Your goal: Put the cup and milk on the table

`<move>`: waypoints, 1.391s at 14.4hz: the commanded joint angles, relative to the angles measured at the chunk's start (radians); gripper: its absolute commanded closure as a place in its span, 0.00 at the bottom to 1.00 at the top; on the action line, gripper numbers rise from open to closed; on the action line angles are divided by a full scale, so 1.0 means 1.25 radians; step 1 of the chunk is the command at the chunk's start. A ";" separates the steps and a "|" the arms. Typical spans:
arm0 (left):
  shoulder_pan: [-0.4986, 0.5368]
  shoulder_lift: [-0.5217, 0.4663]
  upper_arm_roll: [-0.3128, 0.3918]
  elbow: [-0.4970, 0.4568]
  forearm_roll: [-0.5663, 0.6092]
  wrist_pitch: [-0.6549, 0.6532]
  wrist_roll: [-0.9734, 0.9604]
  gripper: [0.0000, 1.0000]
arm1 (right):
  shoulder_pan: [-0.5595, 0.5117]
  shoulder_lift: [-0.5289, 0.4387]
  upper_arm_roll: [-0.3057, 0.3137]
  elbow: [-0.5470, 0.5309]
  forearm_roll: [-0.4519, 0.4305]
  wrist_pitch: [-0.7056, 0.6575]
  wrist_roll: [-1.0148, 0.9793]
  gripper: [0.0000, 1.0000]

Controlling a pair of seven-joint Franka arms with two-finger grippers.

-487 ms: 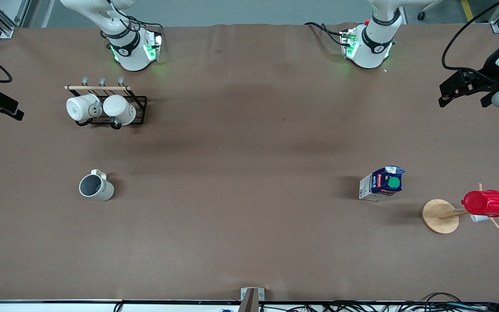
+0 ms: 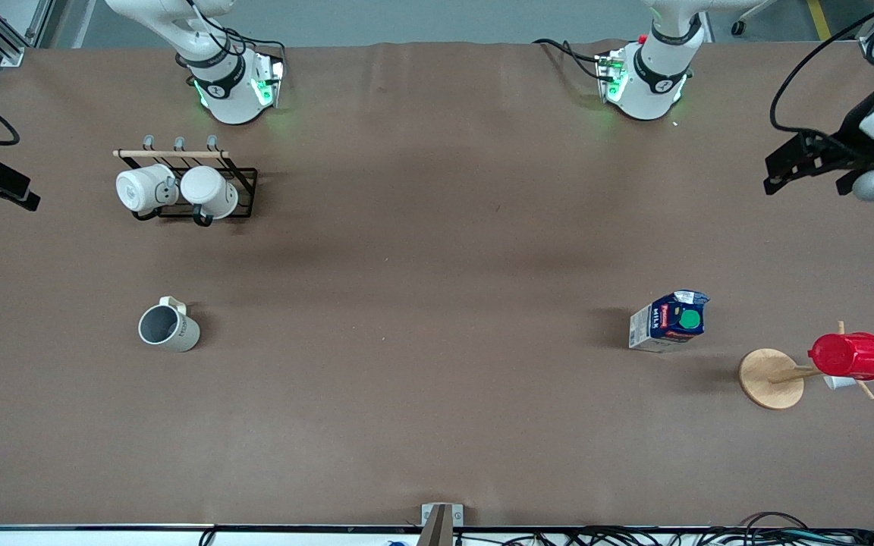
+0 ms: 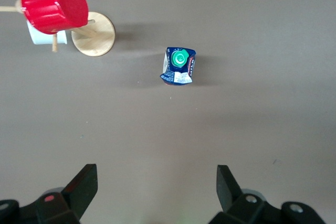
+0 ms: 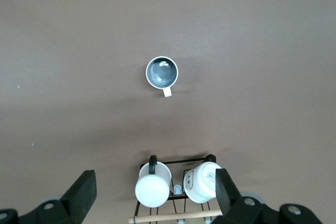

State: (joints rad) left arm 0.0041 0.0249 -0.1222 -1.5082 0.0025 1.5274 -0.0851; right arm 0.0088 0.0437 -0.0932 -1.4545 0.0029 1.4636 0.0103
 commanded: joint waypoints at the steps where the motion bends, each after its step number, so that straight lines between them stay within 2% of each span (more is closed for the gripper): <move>1: -0.007 0.076 0.001 -0.002 0.014 0.080 -0.008 0.00 | -0.020 0.042 -0.019 -0.027 0.009 0.017 -0.093 0.00; 3: -0.005 0.114 0.000 -0.049 0.013 0.180 0.003 0.00 | -0.023 0.084 -0.029 -0.046 0.009 0.063 -0.110 0.00; 5: -0.009 0.143 -0.002 -0.105 0.013 0.270 0.003 0.00 | -0.022 0.111 -0.029 -0.106 0.009 0.136 -0.133 0.00; 8: -0.007 0.165 -0.020 -0.207 0.013 0.394 0.006 0.00 | -0.022 0.122 -0.029 -0.264 0.011 0.361 -0.165 0.00; 10: -0.006 0.179 -0.022 -0.255 0.014 0.449 0.007 0.00 | -0.021 0.162 -0.029 -0.324 0.014 0.480 -0.178 0.00; 14: -0.011 0.216 -0.023 -0.260 0.016 0.489 0.012 0.00 | -0.021 0.241 -0.027 -0.387 0.039 0.673 -0.195 0.00; 19: -0.012 0.250 -0.023 -0.260 0.023 0.518 0.023 0.18 | -0.018 0.310 -0.025 -0.427 0.041 0.826 -0.195 0.01; 20: -0.012 0.251 -0.024 -0.260 0.038 0.518 0.024 0.19 | -0.017 0.316 -0.025 -0.428 0.041 0.833 -0.195 0.06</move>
State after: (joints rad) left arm -0.0043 0.3346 -0.1519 -1.8319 0.0128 2.1615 -0.0613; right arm -0.0103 0.4326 -0.1278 -1.9741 0.0331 2.4736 -0.2130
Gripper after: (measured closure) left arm 0.163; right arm 0.013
